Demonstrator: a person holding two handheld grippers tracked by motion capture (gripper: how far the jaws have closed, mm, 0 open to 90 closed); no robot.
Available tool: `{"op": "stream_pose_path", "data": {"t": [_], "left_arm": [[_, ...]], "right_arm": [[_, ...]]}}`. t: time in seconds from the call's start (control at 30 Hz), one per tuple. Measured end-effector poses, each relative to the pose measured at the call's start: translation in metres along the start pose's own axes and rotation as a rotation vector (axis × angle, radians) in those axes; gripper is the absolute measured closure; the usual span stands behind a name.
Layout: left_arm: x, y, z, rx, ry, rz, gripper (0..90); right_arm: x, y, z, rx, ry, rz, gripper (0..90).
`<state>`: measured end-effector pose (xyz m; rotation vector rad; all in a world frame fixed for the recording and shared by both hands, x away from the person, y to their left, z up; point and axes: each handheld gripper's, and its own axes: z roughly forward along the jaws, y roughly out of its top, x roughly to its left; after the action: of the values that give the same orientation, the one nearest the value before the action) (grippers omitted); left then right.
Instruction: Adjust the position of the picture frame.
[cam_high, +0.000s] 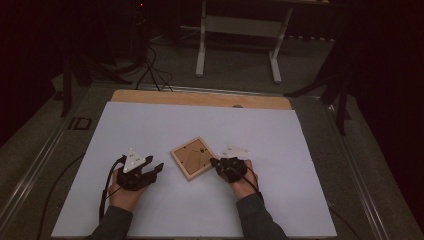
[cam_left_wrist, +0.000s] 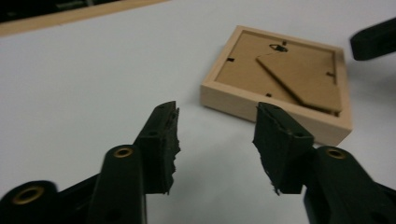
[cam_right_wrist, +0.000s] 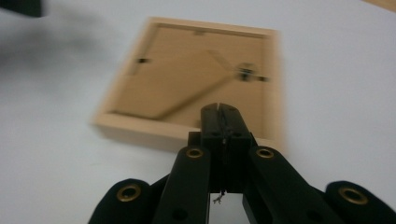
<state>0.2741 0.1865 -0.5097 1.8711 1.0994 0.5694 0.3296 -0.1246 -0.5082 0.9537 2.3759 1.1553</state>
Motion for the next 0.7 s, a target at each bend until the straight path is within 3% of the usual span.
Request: {"op": "stream_pose_path", "data": {"t": [0.17, 0.33, 0.37, 0.5, 0.53, 0.7], "left_arm": [[-0.002, 0.002, 0.007, -0.002, -0.052, -0.036, 62.6], [-0.007, 0.005, 0.017, -0.011, -0.046, -0.055, 70.1], [-0.012, 0.006, 0.023, 0.004, -0.026, -0.029, 73.8], [-0.018, 0.006, 0.030, 0.027, -0.008, 0.006, 79.1], [-0.023, 0.006, 0.035, 0.045, 0.011, 0.035, 84.7], [-0.027, 0.006, 0.041, 0.058, 0.021, 0.045, 89.5]], "right_arm": [[-0.016, 0.002, 0.001, -0.007, -0.047, 0.043, 89.6], [-0.026, 0.003, 0.009, 0.011, -0.071, 0.061, 89.6], [-0.028, 0.002, 0.012, 0.022, -0.071, 0.061, 89.6], [-0.029, 0.003, 0.015, 0.038, -0.070, 0.056, 89.6], [-0.029, 0.003, 0.017, 0.046, -0.069, 0.052, 89.6], [-0.028, 0.002, 0.020, 0.060, -0.068, 0.038, 89.6]]}}
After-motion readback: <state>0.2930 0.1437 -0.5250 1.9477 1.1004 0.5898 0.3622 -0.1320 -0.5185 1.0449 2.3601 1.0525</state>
